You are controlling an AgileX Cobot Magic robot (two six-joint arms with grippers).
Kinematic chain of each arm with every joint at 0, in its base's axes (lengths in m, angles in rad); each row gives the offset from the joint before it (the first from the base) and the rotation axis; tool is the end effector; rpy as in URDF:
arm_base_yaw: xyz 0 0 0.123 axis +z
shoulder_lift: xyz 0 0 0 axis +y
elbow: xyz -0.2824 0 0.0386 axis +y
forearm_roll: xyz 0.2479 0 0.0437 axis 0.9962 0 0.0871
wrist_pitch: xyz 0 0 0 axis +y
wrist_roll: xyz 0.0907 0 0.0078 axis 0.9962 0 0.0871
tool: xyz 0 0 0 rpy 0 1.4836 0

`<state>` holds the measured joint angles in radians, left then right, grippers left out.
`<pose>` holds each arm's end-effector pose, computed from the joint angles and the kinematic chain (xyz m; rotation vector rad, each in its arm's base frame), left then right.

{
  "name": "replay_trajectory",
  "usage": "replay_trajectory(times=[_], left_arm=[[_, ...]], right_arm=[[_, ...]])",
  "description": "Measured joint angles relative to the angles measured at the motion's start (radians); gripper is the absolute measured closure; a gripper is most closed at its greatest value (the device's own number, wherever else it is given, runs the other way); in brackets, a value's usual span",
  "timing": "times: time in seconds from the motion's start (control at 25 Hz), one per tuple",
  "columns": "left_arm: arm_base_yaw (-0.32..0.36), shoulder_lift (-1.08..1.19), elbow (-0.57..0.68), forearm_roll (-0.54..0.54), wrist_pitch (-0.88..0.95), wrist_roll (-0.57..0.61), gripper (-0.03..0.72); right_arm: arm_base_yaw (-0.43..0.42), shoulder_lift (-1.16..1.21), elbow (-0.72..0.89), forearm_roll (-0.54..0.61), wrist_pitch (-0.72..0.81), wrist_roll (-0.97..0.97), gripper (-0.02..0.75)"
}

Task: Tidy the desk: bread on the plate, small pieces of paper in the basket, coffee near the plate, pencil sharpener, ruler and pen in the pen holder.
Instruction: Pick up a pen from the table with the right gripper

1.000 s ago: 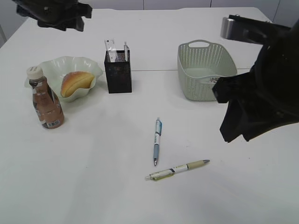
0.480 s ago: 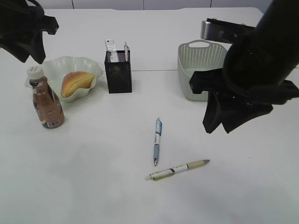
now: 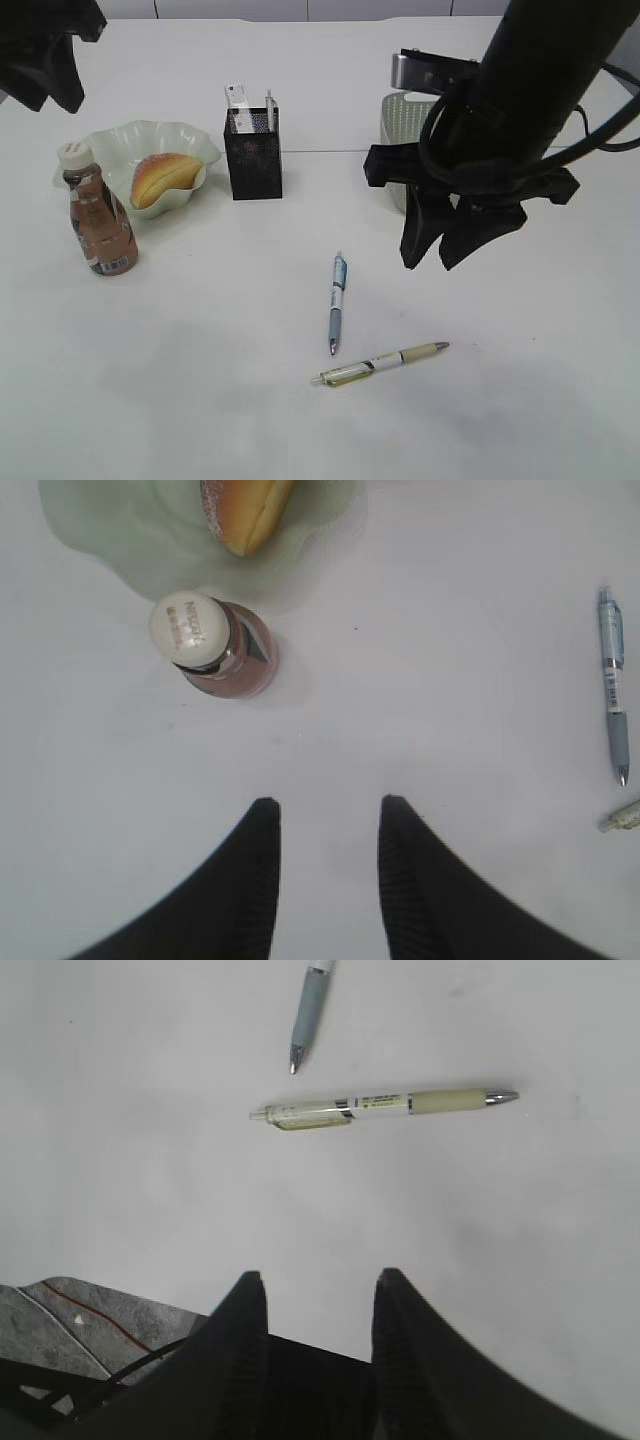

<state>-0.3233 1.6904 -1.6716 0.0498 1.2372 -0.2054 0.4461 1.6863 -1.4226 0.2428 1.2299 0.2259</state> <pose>0.3391 -0.1091 0.3541 0.1706 2.7343 -0.0792 0.2950 0.1639 0.2893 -0.2390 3.0264 0.4214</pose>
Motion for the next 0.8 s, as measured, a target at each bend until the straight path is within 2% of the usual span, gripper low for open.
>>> replay_trajectory(times=[0.16, 0.32, 0.52, 0.8], left_arm=[[0.0, -0.007, 0.0, 0.0, 0.002, 0.0, 0.444], [0.0, -0.007, 0.0, -0.002, 0.003, 0.002, 0.444], [0.0, -0.007, 0.0, -0.002, 0.004, 0.002, 0.444], [0.0, -0.007, 0.0, -0.002, 0.004, 0.012, 0.444]], right_arm=[[0.004, 0.029, -0.004, -0.037, -0.055, 0.095, 0.478], [0.043, 0.121, -0.058, -0.128, -0.067, 0.206, 0.478], [0.084, 0.268, -0.231, -0.15, -0.052, 0.282, 0.478], [0.091, 0.464, -0.473, -0.176, -0.011, 0.343, 0.478]])
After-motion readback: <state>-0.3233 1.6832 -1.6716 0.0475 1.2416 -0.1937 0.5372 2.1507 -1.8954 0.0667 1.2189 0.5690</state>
